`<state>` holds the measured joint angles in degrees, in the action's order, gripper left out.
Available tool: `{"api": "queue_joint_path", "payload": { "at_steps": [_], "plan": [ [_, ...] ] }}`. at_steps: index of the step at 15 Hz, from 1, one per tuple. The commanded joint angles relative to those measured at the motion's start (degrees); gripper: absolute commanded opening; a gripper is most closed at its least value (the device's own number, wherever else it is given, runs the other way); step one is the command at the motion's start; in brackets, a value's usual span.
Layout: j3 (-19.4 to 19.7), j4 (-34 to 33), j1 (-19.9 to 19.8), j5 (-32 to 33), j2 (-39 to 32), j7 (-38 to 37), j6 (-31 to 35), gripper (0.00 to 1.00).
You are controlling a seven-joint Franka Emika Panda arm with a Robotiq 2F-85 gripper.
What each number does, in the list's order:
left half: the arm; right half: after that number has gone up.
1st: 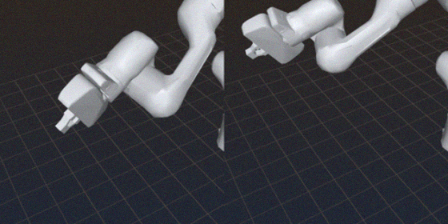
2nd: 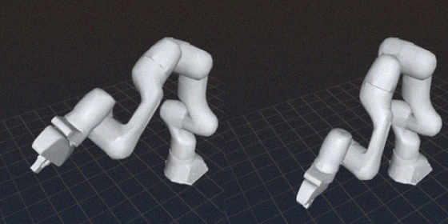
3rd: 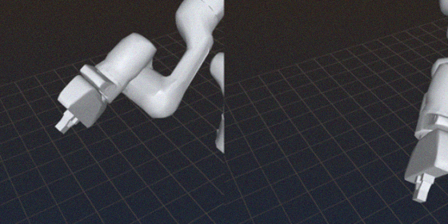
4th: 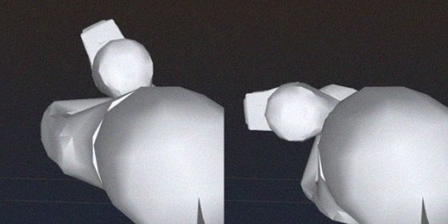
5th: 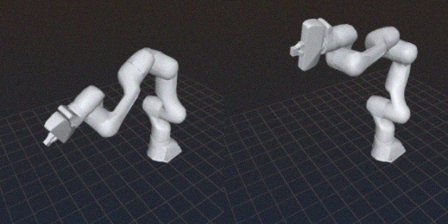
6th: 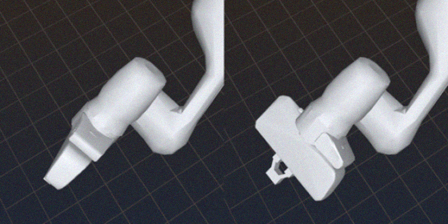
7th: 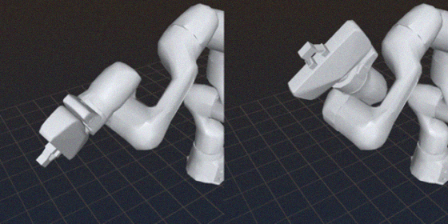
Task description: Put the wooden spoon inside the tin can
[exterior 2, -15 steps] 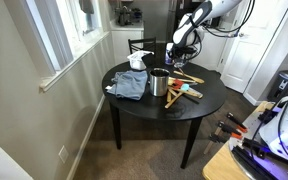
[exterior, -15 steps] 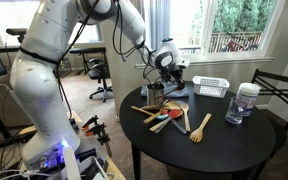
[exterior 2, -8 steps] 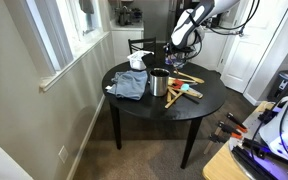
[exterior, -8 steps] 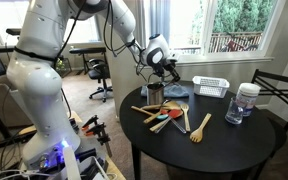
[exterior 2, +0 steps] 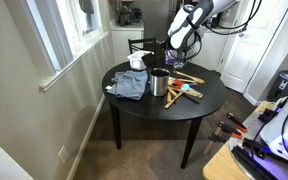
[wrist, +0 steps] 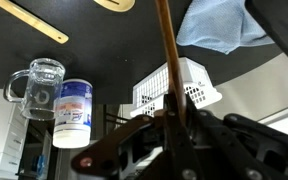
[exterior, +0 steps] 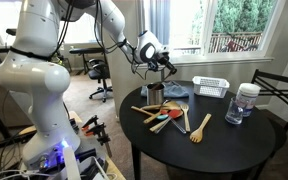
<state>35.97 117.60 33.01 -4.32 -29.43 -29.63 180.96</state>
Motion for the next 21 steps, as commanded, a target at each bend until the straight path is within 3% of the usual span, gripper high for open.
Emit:
{"api": "queue_joint_path", "payload": {
  "at_steps": [1,4,8,12,13,16,17,18,21],
  "plan": [
    [9.8,6.06,11.06,0.49,1.81,-1.94,5.3,0.07],
    [15.18,7.48,17.92,-1.09,-0.66,-1.99,8.36,0.07],
    [18.32,9.14,22.87,-2.25,-3.64,-1.77,12.31,0.07],
    [20.58,12.49,26.74,-6.3,-8.86,-2.12,23.34,0.07],
    [22.95,8.09,29.33,-7.86,-9.89,-2.41,18.33,0.07],
    [24.55,7.46,31.81,-10.64,-12.08,-2.9,17.73,0.07],
    [22.07,6.47,31.3,-18.91,-11.52,4.66,17.4,0.07],
    [25.25,6.77,33.28,-14.13,-12.64,-2.28,17.28,0.07],
    [27.31,5.53,35.69,-15.79,-13.38,-3.03,17.24,0.07]
  ]
}}
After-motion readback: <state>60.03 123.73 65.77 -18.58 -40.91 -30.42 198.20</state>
